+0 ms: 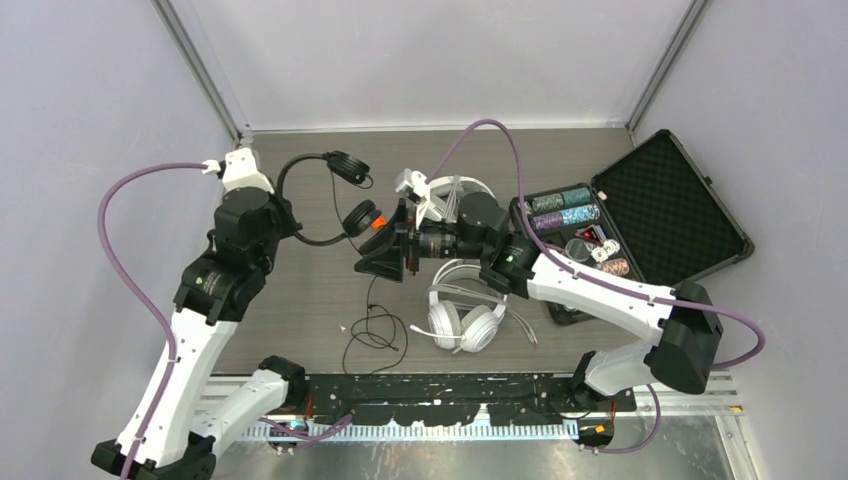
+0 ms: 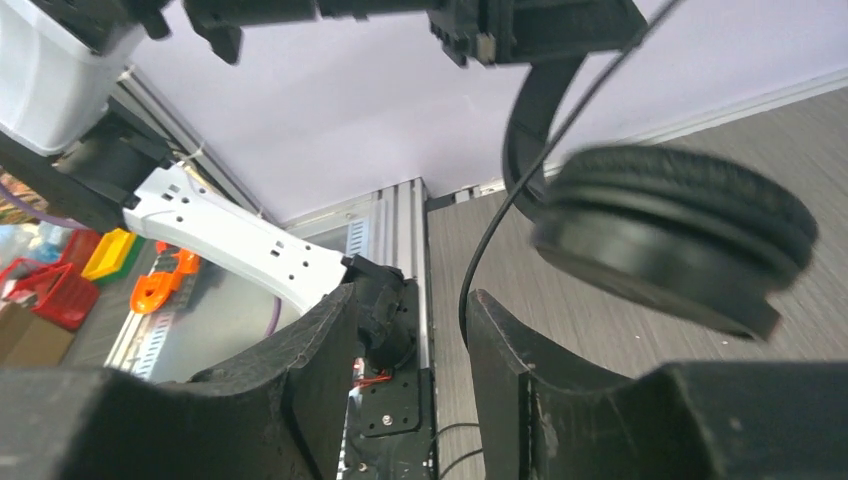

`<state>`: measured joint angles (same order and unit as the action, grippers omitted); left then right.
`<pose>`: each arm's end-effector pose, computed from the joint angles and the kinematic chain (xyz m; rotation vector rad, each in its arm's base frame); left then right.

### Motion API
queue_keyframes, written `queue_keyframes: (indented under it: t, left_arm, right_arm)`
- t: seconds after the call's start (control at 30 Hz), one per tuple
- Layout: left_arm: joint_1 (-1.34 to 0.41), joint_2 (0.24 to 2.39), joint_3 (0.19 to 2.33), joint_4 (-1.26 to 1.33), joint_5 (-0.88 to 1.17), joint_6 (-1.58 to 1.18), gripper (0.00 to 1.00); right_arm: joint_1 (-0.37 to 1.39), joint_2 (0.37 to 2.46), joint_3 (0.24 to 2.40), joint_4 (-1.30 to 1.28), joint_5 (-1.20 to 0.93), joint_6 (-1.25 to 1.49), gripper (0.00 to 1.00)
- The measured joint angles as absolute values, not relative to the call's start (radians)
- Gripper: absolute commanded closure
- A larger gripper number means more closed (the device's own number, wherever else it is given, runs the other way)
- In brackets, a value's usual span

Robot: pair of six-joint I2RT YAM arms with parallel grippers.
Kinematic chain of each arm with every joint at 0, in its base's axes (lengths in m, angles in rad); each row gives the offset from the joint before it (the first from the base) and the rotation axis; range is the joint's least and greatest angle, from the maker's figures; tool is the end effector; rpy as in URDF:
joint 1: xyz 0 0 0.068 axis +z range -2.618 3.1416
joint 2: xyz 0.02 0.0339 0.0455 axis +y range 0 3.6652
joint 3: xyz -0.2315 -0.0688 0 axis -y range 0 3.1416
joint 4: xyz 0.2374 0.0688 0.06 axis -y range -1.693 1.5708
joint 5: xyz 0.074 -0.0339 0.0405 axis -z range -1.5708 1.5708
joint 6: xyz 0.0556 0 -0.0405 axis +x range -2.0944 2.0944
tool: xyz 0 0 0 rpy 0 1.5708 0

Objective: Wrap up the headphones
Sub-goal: Wrap the headphones cable around the headphones.

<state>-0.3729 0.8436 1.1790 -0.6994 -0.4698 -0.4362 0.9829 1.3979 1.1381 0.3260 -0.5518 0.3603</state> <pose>0.1824 -0.0443 0.3772 -0.3674 1.8590 -0.0958 0.1677 0.3042 0.3466 -0.9730 1.4070 1.4515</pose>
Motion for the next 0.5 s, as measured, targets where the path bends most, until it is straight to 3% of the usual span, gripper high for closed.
queue_keyframes:
  t: [0.1, 0.27, 0.5]
  left_arm:
    - [-0.373, 0.844, 1.205, -0.691, -0.467, -0.435, 1.0]
    - [-0.373, 0.847, 1.236, -0.69, -0.461, -0.435, 1.0]
    - [-0.373, 0.844, 1.25, -0.689, -0.421, -0.447, 1.0]
  right_arm:
    - [0.983, 1.378, 1.089, 0.355, -0.523, 0.351, 0.49]
    - [0.985, 1.365, 1.014, 0.379, -0.461, 0.339, 0.37]
    - [0.986, 1.365, 0.939, 0.459, -0.394, 0.28, 0.34]
